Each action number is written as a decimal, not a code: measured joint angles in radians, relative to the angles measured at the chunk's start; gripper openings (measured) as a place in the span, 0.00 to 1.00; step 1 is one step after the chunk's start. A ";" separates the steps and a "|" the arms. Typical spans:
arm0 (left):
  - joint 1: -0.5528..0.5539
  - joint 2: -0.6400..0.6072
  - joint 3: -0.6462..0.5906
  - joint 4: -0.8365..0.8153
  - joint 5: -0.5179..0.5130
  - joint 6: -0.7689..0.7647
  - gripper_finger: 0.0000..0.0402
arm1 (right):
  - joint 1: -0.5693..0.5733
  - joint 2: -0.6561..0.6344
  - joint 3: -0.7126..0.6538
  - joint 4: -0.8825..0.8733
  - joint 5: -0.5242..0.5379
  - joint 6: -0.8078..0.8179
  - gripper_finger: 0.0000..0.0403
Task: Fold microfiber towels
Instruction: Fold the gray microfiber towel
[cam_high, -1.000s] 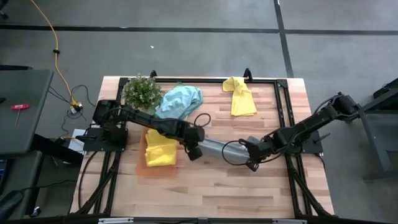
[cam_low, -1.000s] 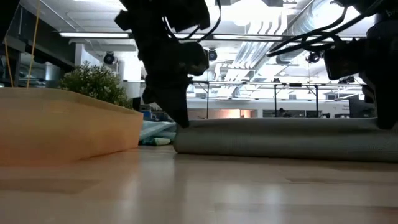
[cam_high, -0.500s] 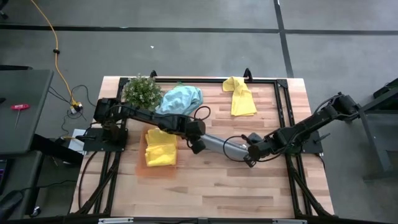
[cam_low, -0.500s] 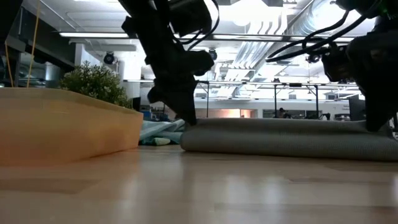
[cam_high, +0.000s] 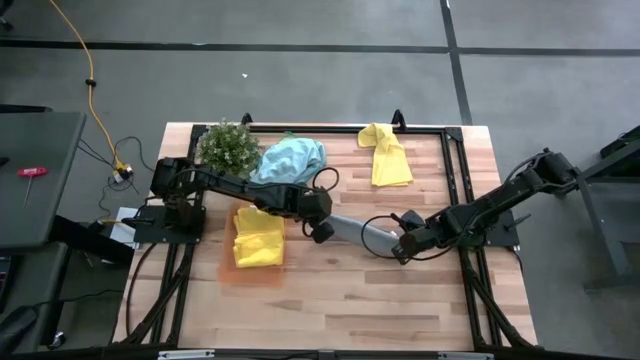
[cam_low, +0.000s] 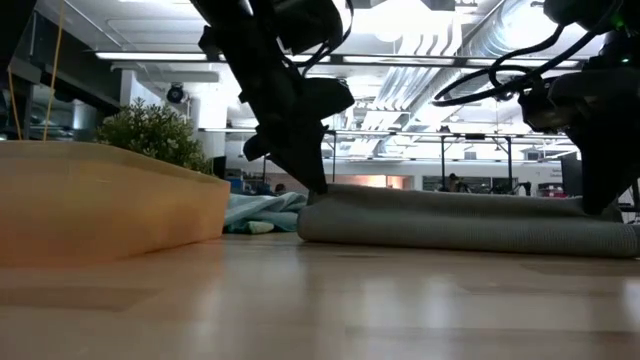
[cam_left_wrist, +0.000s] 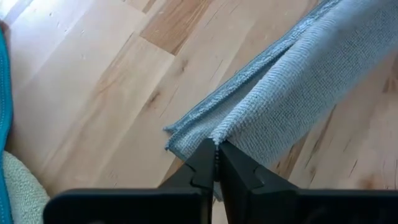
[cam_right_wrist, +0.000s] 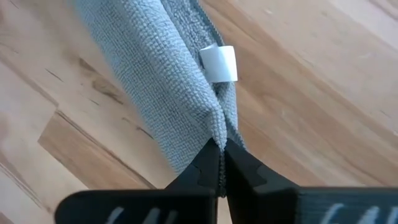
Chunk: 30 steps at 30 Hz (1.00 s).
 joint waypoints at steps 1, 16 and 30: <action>0.000 0.000 0.000 0.000 0.000 0.000 0.03 | 0.000 0.000 0.000 0.000 0.004 0.000 0.00; 0.045 -0.023 0.001 -0.094 -0.035 0.109 0.31 | 0.000 -0.048 0.000 -0.101 0.086 -0.001 0.50; 0.063 -0.047 0.001 0.009 0.353 0.371 0.44 | 0.114 -0.220 -0.036 -0.108 0.048 0.429 0.63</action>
